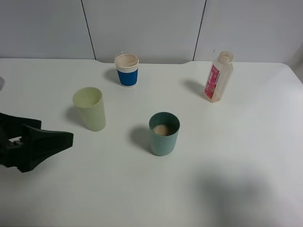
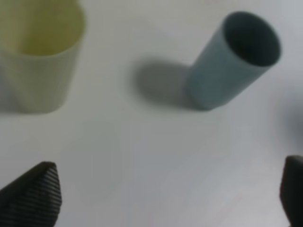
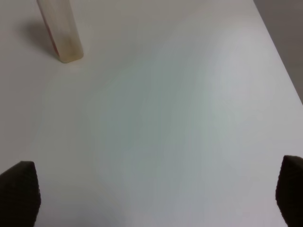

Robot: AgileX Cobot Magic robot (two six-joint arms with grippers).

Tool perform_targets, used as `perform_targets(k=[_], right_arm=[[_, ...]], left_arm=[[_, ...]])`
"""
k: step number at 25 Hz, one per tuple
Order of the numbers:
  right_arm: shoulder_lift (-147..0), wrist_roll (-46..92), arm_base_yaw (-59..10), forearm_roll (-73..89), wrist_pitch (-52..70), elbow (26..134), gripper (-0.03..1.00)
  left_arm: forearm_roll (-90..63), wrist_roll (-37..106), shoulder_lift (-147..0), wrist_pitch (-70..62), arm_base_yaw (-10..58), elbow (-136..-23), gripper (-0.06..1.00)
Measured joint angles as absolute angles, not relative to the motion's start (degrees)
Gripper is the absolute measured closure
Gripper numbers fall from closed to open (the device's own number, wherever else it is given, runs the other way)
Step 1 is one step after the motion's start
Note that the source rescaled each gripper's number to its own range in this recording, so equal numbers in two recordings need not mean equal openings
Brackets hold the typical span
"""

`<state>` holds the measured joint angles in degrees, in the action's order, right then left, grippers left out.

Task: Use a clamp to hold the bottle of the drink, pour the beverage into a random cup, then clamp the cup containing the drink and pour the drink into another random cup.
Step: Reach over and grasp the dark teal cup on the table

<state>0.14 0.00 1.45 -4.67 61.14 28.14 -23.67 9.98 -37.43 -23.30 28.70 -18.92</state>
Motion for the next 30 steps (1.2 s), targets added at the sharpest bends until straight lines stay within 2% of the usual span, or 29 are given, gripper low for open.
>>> perform_targets(k=[6,12,14,23,30], right_arm=[[0.1,0.0,1.5,-4.7,61.1,28.1,-0.03],[0.1,0.0,1.5,-4.7,61.1,28.1,-0.03],[0.1,0.0,1.5,-4.7,61.1,28.1,-0.03],[0.1,0.0,1.5,-4.7,61.1,28.1,-0.03],[0.1,0.0,1.5,-4.7,61.1,28.1,-0.03]], left_arm=[[-25.6,9.3,-47.5,-7.4,38.9,-17.1,0.15],[-24.9,9.1,-55.7,1.2,43.4,-17.1,0.15],[-24.5,9.1,-64.3,9.5,47.1,-17.1,0.15],[-21.6,6.1,-77.2,23.1,51.4,-17.1,0.15],[-19.1,-0.4,-90.9,39.3,55.9,-16.8,0.15]])
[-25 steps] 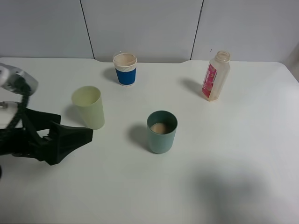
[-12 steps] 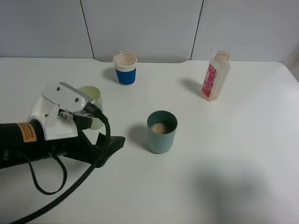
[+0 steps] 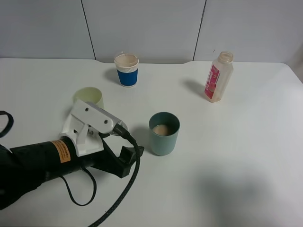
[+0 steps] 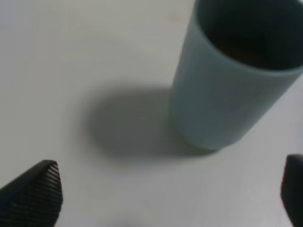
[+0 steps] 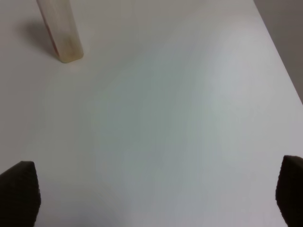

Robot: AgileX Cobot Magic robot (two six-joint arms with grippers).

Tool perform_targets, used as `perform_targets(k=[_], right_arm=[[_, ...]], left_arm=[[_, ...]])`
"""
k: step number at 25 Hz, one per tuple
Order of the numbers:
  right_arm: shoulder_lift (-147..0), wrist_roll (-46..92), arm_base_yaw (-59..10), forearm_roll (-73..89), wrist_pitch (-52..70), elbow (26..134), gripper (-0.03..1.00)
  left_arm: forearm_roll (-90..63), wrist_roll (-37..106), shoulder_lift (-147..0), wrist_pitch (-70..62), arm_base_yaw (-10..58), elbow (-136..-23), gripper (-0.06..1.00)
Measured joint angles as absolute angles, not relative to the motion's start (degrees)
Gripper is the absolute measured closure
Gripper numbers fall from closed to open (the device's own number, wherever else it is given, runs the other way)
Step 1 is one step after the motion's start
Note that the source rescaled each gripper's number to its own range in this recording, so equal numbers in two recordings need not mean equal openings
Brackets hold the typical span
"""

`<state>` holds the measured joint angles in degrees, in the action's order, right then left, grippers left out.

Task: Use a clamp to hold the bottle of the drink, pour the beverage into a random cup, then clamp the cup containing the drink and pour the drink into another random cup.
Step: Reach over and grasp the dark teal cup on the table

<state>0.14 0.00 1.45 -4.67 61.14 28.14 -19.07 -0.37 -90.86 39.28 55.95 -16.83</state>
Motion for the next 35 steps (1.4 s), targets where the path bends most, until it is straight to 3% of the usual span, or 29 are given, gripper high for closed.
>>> perform_targets(k=[14,35], right_arm=[[0.1,0.0,1.5,-4.7,61.1,28.1,-0.03],[0.1,0.0,1.5,-4.7,61.1,28.1,-0.03]], left_arm=[[-17.5,-3.5,-109.7,68.1,58.6,-16.9,0.15],[-13.1,-7.7,-117.2,69.1,58.6,-20.5,0.15]])
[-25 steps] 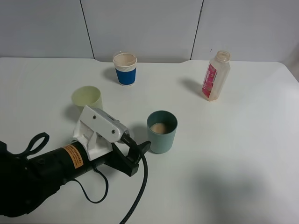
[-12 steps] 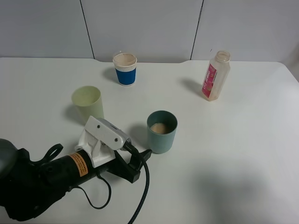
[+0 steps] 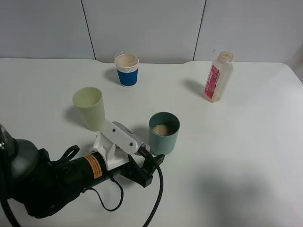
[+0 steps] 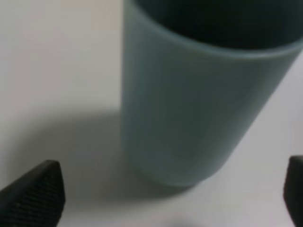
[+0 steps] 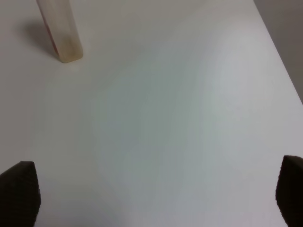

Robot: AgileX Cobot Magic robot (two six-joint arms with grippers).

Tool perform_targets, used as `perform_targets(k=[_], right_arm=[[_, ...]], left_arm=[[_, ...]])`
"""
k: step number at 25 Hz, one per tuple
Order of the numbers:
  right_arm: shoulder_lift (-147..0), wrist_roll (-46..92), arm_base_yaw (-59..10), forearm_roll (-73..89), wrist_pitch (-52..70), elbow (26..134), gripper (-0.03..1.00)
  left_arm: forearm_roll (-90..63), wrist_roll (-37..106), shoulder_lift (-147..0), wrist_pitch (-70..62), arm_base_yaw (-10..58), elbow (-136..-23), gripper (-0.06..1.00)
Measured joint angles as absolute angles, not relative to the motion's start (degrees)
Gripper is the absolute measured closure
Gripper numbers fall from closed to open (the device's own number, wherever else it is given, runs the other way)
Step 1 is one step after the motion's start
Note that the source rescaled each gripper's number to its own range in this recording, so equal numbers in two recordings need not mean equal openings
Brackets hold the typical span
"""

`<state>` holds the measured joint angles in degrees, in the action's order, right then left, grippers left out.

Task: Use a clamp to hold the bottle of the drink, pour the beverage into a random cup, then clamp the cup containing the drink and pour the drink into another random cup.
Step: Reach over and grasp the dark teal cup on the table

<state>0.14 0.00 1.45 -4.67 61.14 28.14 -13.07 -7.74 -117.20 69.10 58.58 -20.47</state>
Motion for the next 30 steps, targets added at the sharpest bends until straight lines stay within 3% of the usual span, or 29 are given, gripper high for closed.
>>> perform_targets(k=[14,30], right_arm=[[0.1,0.0,1.5,-4.7,61.1,28.1,-0.03],[0.1,0.0,1.5,-4.7,61.1,28.1,-0.03]], left_arm=[[-10.0,-8.1,-122.9,69.1,58.6,-30.2,0.15],[-8.6,-12.1,-126.4,69.1,57.7,-33.5,0.15]])
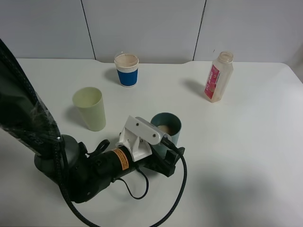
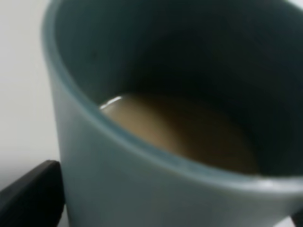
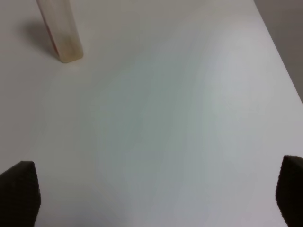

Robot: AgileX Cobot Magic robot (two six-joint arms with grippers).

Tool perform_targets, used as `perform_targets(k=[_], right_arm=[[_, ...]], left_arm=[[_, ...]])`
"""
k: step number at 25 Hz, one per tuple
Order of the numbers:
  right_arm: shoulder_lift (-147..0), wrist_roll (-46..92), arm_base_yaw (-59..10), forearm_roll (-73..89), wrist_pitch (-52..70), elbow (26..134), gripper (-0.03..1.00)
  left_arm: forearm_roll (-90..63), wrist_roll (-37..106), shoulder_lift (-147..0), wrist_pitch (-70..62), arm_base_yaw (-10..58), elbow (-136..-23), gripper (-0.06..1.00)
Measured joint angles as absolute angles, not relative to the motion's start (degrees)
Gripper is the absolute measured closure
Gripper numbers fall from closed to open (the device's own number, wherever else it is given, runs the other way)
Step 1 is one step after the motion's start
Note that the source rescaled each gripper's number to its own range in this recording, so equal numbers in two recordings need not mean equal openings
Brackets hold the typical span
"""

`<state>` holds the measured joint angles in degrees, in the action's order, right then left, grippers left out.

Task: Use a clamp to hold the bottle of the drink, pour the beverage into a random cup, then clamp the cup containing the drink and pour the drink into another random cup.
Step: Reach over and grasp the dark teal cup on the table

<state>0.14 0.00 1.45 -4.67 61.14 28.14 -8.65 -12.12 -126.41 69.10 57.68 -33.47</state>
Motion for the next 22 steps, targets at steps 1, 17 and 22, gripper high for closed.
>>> perform_targets(k=[1,17,22], right_arm=[[0.1,0.0,1.5,-4.7,61.1,28.1,-0.03],[0.1,-0.3,1.5,-4.7,61.1,28.1,-0.03],[0.1,-0.3,1.5,-4.7,61.1,28.1,-0.03]], left_arm=[[-8.6,-12.2,-126.4,69.1,57.5,-33.5,0.15],[-8.1,-8.4,-126.5,69.1,57.1,-36.0,0.15],[-6.4,-8.2,-128.2,69.1,56.7,-39.3,0.15]])
